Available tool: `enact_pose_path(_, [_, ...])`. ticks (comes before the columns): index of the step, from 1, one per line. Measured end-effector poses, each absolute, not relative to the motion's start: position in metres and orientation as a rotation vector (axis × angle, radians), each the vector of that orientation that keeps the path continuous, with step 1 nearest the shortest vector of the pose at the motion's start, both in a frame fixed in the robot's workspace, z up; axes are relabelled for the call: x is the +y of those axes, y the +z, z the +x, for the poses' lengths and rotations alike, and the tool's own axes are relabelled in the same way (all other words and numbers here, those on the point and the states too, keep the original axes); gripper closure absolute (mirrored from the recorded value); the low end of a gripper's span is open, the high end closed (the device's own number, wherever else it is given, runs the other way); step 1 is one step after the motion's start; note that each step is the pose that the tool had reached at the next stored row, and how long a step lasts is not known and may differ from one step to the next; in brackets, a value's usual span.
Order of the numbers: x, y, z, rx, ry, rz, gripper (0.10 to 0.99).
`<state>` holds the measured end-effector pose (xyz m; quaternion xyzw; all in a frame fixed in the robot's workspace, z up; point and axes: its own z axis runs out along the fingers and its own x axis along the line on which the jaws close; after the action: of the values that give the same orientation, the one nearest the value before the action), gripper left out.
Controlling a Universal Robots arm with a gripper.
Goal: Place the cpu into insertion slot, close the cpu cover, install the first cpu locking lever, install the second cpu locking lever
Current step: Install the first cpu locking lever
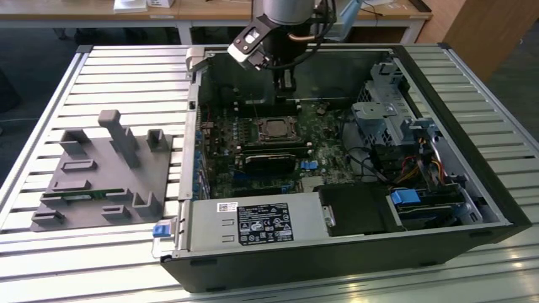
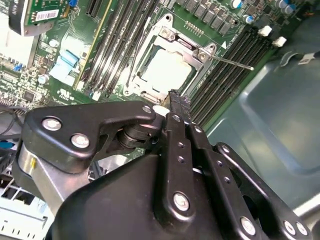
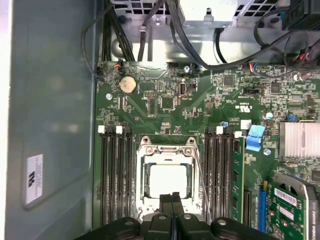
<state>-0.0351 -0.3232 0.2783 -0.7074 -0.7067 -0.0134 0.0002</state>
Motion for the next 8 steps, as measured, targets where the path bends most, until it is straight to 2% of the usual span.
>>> enact_pose_path(8, [-0.3232, 0.2885, -0.0352, -2.258, -0.042, -2.182, 0.980])
